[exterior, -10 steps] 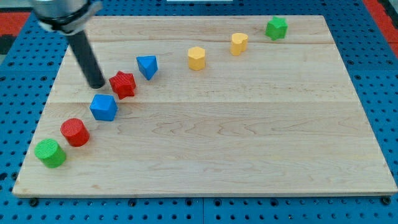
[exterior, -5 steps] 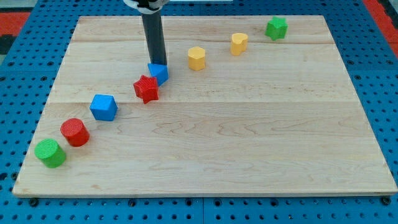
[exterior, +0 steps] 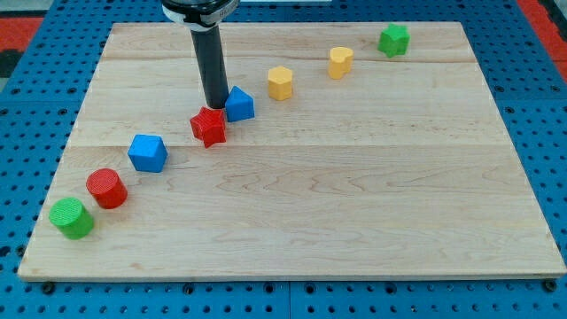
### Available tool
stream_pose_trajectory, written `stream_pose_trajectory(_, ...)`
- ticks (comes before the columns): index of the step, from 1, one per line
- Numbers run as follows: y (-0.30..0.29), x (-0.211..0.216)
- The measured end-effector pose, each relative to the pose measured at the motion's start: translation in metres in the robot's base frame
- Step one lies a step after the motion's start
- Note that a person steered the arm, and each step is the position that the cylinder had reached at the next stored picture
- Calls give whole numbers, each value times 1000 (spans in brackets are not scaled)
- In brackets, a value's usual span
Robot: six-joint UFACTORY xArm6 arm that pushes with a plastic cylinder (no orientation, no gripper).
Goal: Adjust the green circle red star blue triangle and yellow hexagon in a diagonal line
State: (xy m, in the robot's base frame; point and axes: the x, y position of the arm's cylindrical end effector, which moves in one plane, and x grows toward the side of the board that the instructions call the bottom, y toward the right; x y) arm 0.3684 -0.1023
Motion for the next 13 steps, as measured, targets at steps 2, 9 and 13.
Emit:
stream_pose_trajectory(2, 77, -12)
stream_pose_trajectory(9, 78, 36)
stream_pose_trajectory(13, 77, 46)
